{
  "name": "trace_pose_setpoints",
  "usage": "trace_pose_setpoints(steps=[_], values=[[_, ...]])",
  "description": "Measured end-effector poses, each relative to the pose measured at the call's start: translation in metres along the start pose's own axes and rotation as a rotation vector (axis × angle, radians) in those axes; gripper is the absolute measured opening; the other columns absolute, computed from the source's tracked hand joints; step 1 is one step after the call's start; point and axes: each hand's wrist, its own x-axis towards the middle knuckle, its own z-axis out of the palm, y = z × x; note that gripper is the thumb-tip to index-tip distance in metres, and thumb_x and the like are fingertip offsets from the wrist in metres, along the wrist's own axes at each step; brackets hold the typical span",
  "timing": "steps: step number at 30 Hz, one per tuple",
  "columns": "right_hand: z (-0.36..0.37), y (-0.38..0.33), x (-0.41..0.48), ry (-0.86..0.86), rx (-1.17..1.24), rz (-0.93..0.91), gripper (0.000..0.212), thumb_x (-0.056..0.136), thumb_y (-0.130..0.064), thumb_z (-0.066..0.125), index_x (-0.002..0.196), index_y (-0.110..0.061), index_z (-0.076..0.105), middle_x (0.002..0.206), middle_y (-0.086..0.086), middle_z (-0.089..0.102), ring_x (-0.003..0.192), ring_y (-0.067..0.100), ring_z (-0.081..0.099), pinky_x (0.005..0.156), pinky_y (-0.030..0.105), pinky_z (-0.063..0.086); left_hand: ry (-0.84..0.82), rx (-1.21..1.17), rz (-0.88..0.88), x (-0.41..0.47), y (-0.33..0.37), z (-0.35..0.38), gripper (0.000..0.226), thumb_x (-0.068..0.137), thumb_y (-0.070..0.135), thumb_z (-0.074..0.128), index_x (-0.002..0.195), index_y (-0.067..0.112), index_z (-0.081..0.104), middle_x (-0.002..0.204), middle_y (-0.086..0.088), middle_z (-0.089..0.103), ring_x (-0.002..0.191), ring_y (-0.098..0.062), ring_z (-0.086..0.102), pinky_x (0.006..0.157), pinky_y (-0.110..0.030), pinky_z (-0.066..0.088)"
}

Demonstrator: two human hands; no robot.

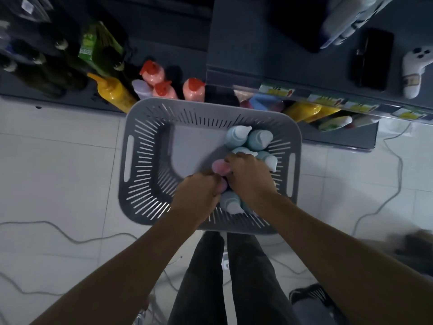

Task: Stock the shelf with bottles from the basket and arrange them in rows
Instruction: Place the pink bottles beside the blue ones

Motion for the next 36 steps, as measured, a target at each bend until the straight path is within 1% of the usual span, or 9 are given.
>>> trace_pose_setpoints(steps=[4, 10, 13, 16, 20, 23, 28, 30, 36], values=[[0.011, 0.002, 0.004, 0.01, -0.029, 0.0, 0.017, 0.074, -0.021, 0.073, 0.081, -0.011, 0.062, 0.081, 0.015, 0.064, 0.067, 0.036, 0.063, 0.055, 0.033, 0.033, -0.006, -0.016, -0.002, 0.005, -0.004, 0.007, 0.012, 0.087, 0.029, 0.07, 0.098, 0.023, 0.068, 0.091, -0.004, 0.067, 0.079, -0.032, 0.067, 0.066, -0.039, 0.055], [0.018, -0.001, 0.007, 0.081, -0.075, -0.013, 0.023, 0.066, -0.008, 0.081, 0.077, -0.009, 0.061, 0.071, 0.014, 0.063, 0.055, 0.036, 0.063, 0.049, 0.03, 0.031, -0.013, 0.057, 0.029, 0.016, -0.01, 0.018, 0.017, 0.09, 0.038, 0.064, 0.101, 0.026, 0.067, 0.097, 0.002, 0.066, 0.086, -0.024, 0.066, 0.07, -0.035, 0.05], [0.019, -0.001, 0.007, 0.088, -0.087, -0.031, 0.035, 0.055, -0.013, 0.091, 0.074, -0.01, 0.062, 0.066, 0.011, 0.062, 0.048, 0.033, 0.061, 0.048, 0.027, 0.026, -0.004, 0.068, 0.033, 0.018, -0.011, 0.021, 0.015, 0.091, 0.037, 0.063, 0.099, 0.026, 0.068, 0.095, 0.003, 0.067, 0.085, -0.023, 0.066, 0.066, -0.032, 0.044], [0.022, -0.001, 0.009, 0.111, -0.077, -0.015, 0.033, 0.054, -0.012, 0.089, 0.072, -0.011, 0.061, 0.064, 0.011, 0.063, 0.047, 0.033, 0.061, 0.048, 0.026, 0.026, -0.008, 0.072, 0.027, 0.018, -0.012, 0.022, 0.015, 0.088, 0.035, 0.067, 0.097, 0.022, 0.068, 0.092, 0.001, 0.068, 0.082, -0.024, 0.066, 0.065, -0.032, 0.043], [0.026, 0.002, 0.014, 0.134, -0.105, 0.005, 0.01, 0.076, -0.011, 0.07, 0.076, -0.011, 0.061, 0.075, 0.012, 0.066, 0.062, 0.036, 0.065, 0.053, 0.031, 0.028, 0.003, 0.08, -0.025, 0.019, -0.016, 0.013, 0.02, 0.085, 0.036, 0.068, 0.093, 0.018, 0.065, 0.089, -0.003, 0.067, 0.079, -0.027, 0.066, 0.065, -0.032, 0.04], [0.021, 0.002, 0.013, 0.12, -0.125, 0.009, 0.003, 0.084, -0.015, 0.062, 0.082, -0.012, 0.063, 0.085, 0.011, 0.068, 0.075, 0.037, 0.065, 0.058, 0.033, 0.031, 0.016, 0.088, -0.08, 0.015, -0.018, -0.002, 0.016, 0.084, 0.033, 0.065, 0.085, 0.018, 0.061, 0.086, -0.003, 0.065, 0.078, -0.029, 0.066, 0.065, -0.031, 0.037], [-0.009, -0.006, 0.005, 0.109, -0.119, -0.007, 0.009, 0.083, -0.017, 0.065, 0.091, -0.014, 0.065, 0.094, 0.01, 0.07, 0.084, 0.036, 0.066, 0.067, 0.038, 0.047, -0.055, 0.044, -0.116, 0.007, -0.017, -0.04, 0.014, 0.086, 0.03, 0.069, 0.089, 0.017, 0.064, 0.09, -0.002, 0.062, 0.08, -0.029, 0.068, 0.074, -0.039, 0.058], [-0.024, -0.009, 0.0, 0.114, -0.115, -0.022, 0.011, 0.083, -0.02, 0.067, 0.093, -0.015, 0.065, 0.096, 0.009, 0.07, 0.087, 0.035, 0.067, 0.068, 0.036, 0.046, -0.071, 0.05, -0.11, 0.004, -0.013, -0.057, 0.02, 0.085, 0.032, 0.072, 0.097, 0.017, 0.065, 0.095, -0.005, 0.064, 0.085, -0.03, 0.068, 0.079, -0.041, 0.059], [-0.084, -0.022, -0.015, 0.151, -0.141, -0.039, 0.018, 0.085, -0.026, 0.066, 0.1, -0.016, 0.062, 0.099, 0.009, 0.07, 0.094, 0.034, 0.066, 0.069, 0.033, 0.04, 0.027, 0.158, -0.089, -0.006, 0.017, -0.115, 0.028, 0.083, 0.035, 0.074, 0.095, 0.013, 0.063, 0.1, -0.012, 0.066, 0.092, -0.035, 0.066, 0.08, -0.043, 0.056]])
